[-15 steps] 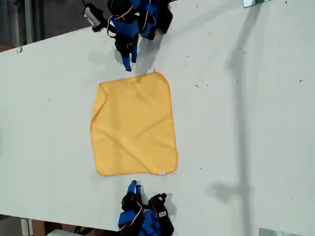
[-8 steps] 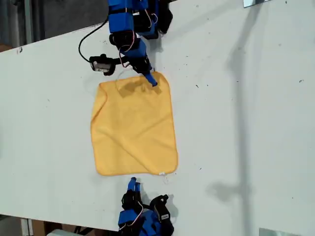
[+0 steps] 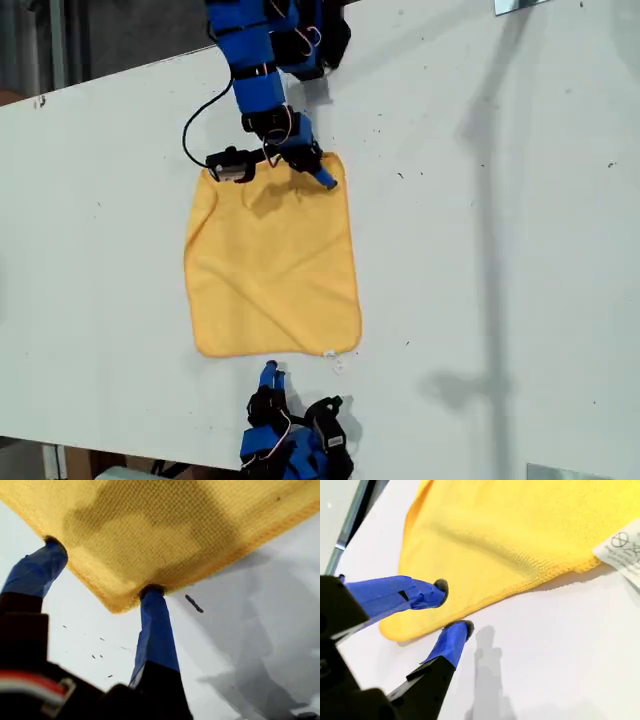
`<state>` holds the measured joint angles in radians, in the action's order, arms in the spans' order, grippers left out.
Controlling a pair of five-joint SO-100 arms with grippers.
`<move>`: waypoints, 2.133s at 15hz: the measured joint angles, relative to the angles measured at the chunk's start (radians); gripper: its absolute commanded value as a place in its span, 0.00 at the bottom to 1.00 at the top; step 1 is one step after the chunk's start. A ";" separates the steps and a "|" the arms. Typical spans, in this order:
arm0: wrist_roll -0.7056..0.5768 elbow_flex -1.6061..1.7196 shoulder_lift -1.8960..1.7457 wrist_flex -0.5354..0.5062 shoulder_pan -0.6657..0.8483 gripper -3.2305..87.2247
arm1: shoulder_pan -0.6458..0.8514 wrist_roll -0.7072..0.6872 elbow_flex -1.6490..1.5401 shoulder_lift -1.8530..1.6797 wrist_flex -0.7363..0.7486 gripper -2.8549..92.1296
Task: Grasp corners of a square towel and fold twice.
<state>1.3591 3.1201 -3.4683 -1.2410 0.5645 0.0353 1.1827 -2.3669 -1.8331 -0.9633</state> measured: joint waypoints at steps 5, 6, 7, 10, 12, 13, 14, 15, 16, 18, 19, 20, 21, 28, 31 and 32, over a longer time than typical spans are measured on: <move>0.000 0.000 0.000 0.000 -0.014 0.16 | -0.018 -0.003 0.210 0.239 -0.037 0.03; 0.000 0.000 0.000 0.000 -0.021 0.15 | -0.029 -0.002 0.210 0.239 -0.046 0.03; 0.000 0.000 0.000 0.000 -0.029 0.14 | -0.038 0.005 0.210 0.239 -0.048 0.03; 0.028 -0.092 0.021 -0.055 -0.092 0.13 | -0.040 0.006 0.210 0.239 -0.046 0.03; 0.060 -0.268 0.209 -0.035 -0.193 0.12 | -0.040 0.006 0.210 0.239 -0.046 0.03; 0.084 -0.347 0.403 0.049 -0.265 0.12 | -0.040 0.006 0.210 0.239 -0.046 0.03; 0.126 -0.434 0.637 0.127 -0.339 0.15 | -0.040 0.006 0.210 0.239 -0.046 0.03; 0.196 -0.528 0.887 0.156 -0.403 0.19 | -0.040 0.006 0.210 0.239 -0.046 0.03; 0.275 -0.611 1.089 0.169 -0.476 0.20 | -0.040 0.006 0.210 0.239 -0.046 0.03; 0.416 -0.681 1.328 0.202 -0.594 0.21 | -0.040 0.006 0.210 0.239 -0.046 0.03; 0.465 -0.692 1.388 0.238 -0.632 0.21 | -0.040 0.006 0.210 0.239 -0.046 0.03; 0.502 -0.698 1.440 0.282 -0.653 0.21 | -0.040 0.006 0.210 0.239 -0.043 0.03; 0.528 -0.715 1.502 0.339 -0.663 0.22 | -0.040 0.006 0.210 0.239 -0.040 0.03; 0.551 -1.104 1.973 0.391 -0.672 0.03 | -0.052 0.005 0.210 0.239 -0.034 0.03; 0.548 -1.150 2.025 0.425 -0.672 0.03 | -0.064 0.005 0.207 0.229 -0.034 0.03; 0.548 -1.172 2.031 0.410 -0.672 0.03 | -0.084 0.012 0.207 0.225 -0.041 0.03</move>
<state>1.9067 1.9482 -1.4373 -0.8314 -0.1074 -0.0491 1.1950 -2.1598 -1.6076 -1.0048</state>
